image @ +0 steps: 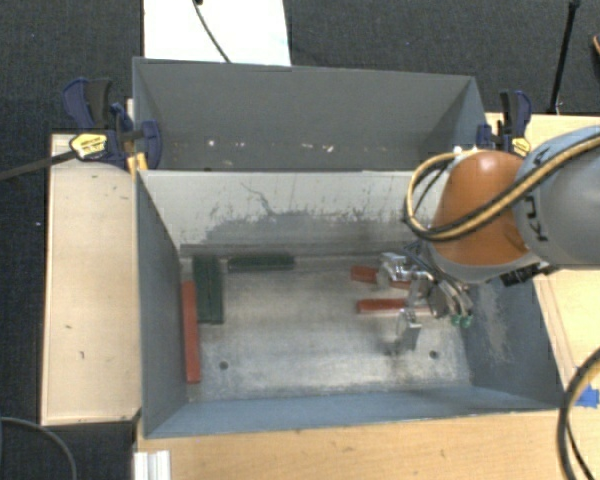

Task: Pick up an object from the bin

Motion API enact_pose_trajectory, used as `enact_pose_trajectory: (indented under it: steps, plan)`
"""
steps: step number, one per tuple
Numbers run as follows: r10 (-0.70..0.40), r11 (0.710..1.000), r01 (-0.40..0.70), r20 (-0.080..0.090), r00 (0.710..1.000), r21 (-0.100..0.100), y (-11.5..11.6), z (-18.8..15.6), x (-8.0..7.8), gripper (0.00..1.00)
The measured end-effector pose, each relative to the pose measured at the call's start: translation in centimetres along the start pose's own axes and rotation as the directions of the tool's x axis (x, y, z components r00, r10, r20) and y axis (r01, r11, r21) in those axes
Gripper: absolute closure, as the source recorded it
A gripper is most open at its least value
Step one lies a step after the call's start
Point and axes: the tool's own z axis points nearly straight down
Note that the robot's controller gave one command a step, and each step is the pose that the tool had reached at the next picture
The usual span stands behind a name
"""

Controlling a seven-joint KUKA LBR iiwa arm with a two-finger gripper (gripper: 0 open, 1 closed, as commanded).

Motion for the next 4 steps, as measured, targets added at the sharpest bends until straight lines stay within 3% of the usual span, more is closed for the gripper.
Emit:
enact_pose_trajectory:
  steps: [1,2,3,4]
  plan:
    - [-0.023,1.000,0.023,0.007,1.000,0.002,-0.6,-3.5,0.7,0.00]
    - [0.060,0.998,-0.060,0.007,0.998,0.001,-2.0,-3.8,0.2,0.00]
    - [0.011,1.000,-0.011,-0.002,1.000,0.000,-0.4,-0.1,1.6,0.00]
    - [0.010,1.000,-0.010,-0.001,1.000,0.001,-0.5,-0.2,1.6,0.00]
